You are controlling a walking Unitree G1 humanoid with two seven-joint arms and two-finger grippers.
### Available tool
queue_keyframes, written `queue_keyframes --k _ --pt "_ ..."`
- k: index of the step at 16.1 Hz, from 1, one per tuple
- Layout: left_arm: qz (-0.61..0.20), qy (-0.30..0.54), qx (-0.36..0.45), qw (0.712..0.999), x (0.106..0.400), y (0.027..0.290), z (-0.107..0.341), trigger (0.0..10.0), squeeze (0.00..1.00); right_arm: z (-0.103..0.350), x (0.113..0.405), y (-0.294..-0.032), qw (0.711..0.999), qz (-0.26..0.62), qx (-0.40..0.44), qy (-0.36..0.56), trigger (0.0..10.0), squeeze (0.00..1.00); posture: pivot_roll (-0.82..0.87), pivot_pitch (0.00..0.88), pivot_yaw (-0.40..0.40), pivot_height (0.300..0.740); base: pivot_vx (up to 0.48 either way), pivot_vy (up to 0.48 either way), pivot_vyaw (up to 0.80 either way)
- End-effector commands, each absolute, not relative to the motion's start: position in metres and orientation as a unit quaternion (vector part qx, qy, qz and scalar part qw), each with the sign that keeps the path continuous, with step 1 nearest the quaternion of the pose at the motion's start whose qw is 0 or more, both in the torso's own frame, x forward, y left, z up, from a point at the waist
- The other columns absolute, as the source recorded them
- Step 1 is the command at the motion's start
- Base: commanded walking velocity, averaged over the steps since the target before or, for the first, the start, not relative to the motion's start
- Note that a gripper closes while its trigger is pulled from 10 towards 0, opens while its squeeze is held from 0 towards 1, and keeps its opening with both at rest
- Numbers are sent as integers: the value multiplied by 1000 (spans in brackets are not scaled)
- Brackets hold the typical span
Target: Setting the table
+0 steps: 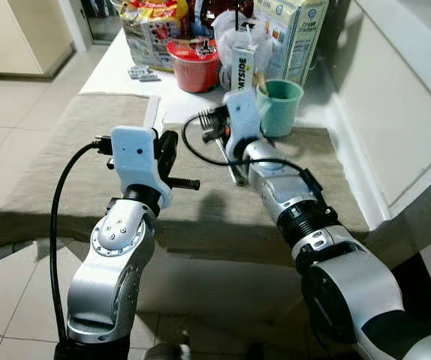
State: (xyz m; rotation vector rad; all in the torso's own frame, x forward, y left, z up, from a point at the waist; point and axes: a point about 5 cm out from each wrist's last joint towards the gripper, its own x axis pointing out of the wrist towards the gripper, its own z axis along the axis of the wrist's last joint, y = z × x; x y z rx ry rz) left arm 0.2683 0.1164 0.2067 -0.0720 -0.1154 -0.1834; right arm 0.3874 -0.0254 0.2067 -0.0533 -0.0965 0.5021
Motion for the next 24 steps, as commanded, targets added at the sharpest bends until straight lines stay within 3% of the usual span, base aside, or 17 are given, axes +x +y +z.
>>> queue_keyframes --k 1,5,6,7,8,10,11,12,16,24 --pt "-87 -65 -38 993 269 117 209 10000 0 223 385 -25 963 255 -19 -88 0 588 -7 86 -10 740 0 0 0" --pt "-86 -62 -41 993 268 115 208 10000 0 237 382 -27 959 254 -26 -123 0 604 -6 95 -6 740 0 0 0" --pt "-87 -61 -40 994 267 116 208 10000 0 232 382 -23 957 264 -43 -114 0 443 -4 95 -5 740 0 0 0" --pt "-86 -60 -39 994 268 117 208 10000 0 227 381 -21 958 263 -50 -102 0 424 -2 96 -4 740 0 0 0" --pt "-86 -61 -39 994 268 117 208 10000 0 218 380 -19 959 265 -57 -83 10000 431 -1 97 -3 740 0 0 0" --pt "-86 -61 -38 994 268 117 208 10000 0 201 376 -16 959 273 -59 -48 10000 380 2 100 3 740 0 0 0" --pt "-86 -60 -38 994 267 117 208 10000 0 193 374 -17 961 271 -52 -31 10000 412 1 101 5 740 0 0 0" --pt "-87 -59 -37 994 267 117 208 10000 0 185 375 -21 964 259 -48 -14 10000 1000 -1 104 5 740 0 0 0" --pt "-95 -58 -39 993 268 113 207 10000 0 176 380 -34 970 236 -51 15 10000 1000 -17 104 13 740 0 0 0" --pt "-104 -58 -32 992 269 112 207 10000 0 170 378 -32 971 233 -47 17 10000 1000 -11 81 22 740 0 0 0"
